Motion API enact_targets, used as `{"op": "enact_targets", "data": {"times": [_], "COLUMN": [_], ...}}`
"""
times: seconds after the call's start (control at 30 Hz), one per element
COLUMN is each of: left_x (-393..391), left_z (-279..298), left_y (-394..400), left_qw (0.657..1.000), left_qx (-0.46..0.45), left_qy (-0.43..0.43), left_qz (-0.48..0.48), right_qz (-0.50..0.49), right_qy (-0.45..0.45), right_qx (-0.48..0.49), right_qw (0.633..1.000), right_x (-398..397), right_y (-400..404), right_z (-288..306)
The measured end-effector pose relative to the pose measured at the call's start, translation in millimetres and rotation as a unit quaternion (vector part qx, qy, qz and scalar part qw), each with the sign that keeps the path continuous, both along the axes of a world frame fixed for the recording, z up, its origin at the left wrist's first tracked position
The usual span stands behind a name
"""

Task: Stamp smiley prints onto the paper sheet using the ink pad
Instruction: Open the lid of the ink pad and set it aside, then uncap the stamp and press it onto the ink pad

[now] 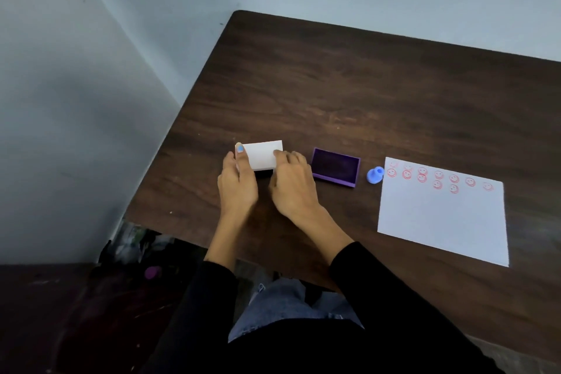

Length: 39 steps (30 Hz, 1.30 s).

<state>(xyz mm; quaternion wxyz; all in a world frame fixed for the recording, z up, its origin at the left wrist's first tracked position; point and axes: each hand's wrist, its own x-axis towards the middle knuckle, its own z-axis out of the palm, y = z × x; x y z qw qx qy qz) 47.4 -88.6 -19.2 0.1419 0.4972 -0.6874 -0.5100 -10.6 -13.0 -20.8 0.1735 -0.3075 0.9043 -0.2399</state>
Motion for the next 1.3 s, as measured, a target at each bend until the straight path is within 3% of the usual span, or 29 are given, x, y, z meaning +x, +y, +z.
{"op": "enact_targets", "data": {"times": [0.27, 0.37, 0.5, 0.63, 0.8, 1.0, 1.13, 1.3], "left_x": [9, 3, -20, -43, -56, -65, -74, -88], "left_z": [-9, -6, 0, -4, -13, -22, -21, -20], "left_y": [-5, -2, 13, 41, 75, 93, 97, 102], "left_qw": [0.999, 0.998, 0.995, 0.971, 0.92, 0.877, 0.868, 0.871], "left_qx": [0.02, -0.032, -0.076, -0.111, -0.182, -0.246, -0.271, -0.288], "left_qy": [-0.041, -0.04, -0.003, 0.018, 0.025, -0.013, -0.03, -0.033], "left_qz": [-0.006, -0.025, -0.071, -0.21, -0.346, -0.413, -0.415, -0.398], "right_qz": [0.018, -0.012, -0.155, -0.304, -0.36, -0.319, -0.332, -0.395], "right_qy": [-0.005, 0.015, 0.091, 0.113, 0.07, 0.052, 0.035, -0.05], "right_qx": [0.032, -0.02, -0.179, -0.201, -0.159, -0.126, -0.148, -0.241], "right_qw": [0.999, 1.0, 0.967, 0.924, 0.917, 0.938, 0.931, 0.885], "right_x": [5, -1, -24, -48, -53, -52, -60, -68], "right_y": [-3, 4, 30, 73, 119, 134, 130, 128], "right_z": [-14, -10, 1, 0, -15, -25, -19, -8]}}
